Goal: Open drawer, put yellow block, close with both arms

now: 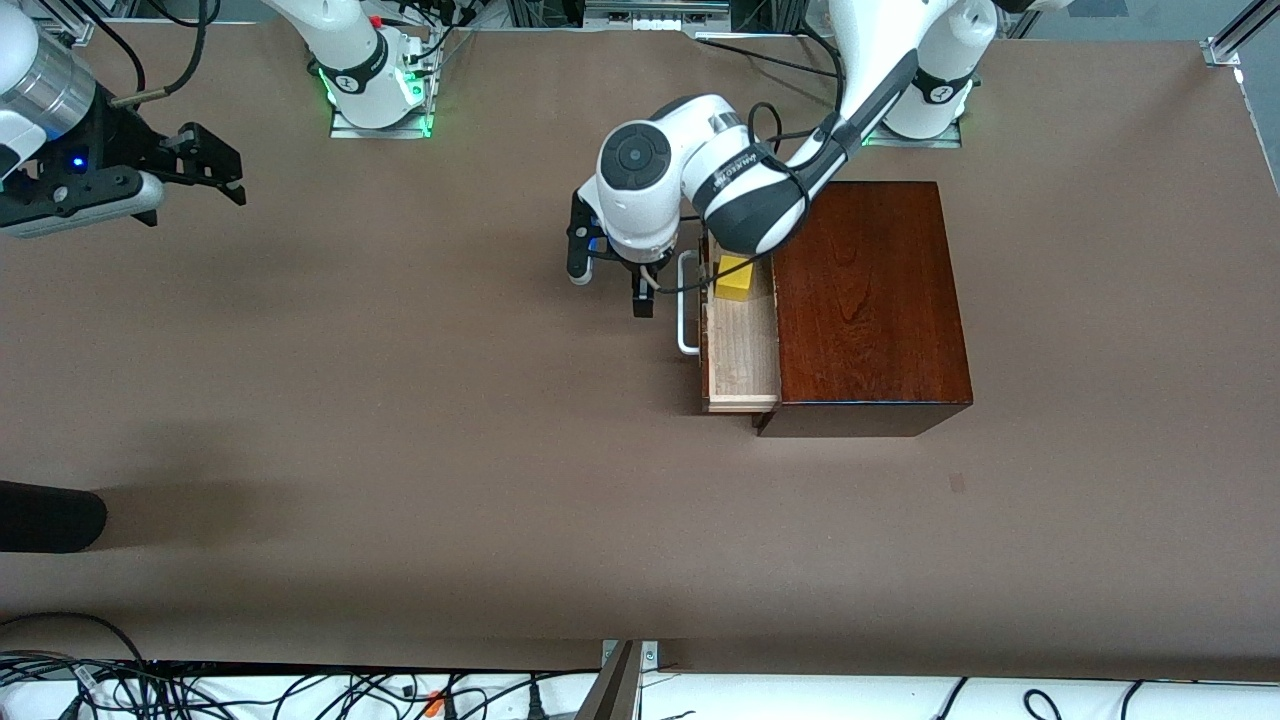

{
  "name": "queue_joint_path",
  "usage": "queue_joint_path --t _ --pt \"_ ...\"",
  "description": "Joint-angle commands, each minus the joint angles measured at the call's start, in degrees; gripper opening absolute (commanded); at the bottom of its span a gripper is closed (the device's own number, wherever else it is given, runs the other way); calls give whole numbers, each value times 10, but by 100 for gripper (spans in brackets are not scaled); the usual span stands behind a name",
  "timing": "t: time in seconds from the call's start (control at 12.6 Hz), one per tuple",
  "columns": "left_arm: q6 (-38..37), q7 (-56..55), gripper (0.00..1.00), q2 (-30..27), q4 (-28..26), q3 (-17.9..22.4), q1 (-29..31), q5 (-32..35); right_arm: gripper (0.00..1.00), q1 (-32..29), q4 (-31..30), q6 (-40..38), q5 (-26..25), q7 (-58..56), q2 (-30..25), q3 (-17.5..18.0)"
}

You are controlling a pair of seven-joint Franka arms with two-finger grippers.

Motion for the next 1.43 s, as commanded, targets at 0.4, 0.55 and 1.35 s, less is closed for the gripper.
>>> queue_joint_path --t 0.4,0.55,1.35 --pt "-28 67 100 -4 -23 3 40 22 100 6 6 34 3 17 20 -16" --pt "-49 77 100 -5 -22 3 50 25 100 4 20 33 -1 13 22 -16" --pt "-109 110 100 -14 -14 3 84 34 100 6 23 41 2 23 35 -15"
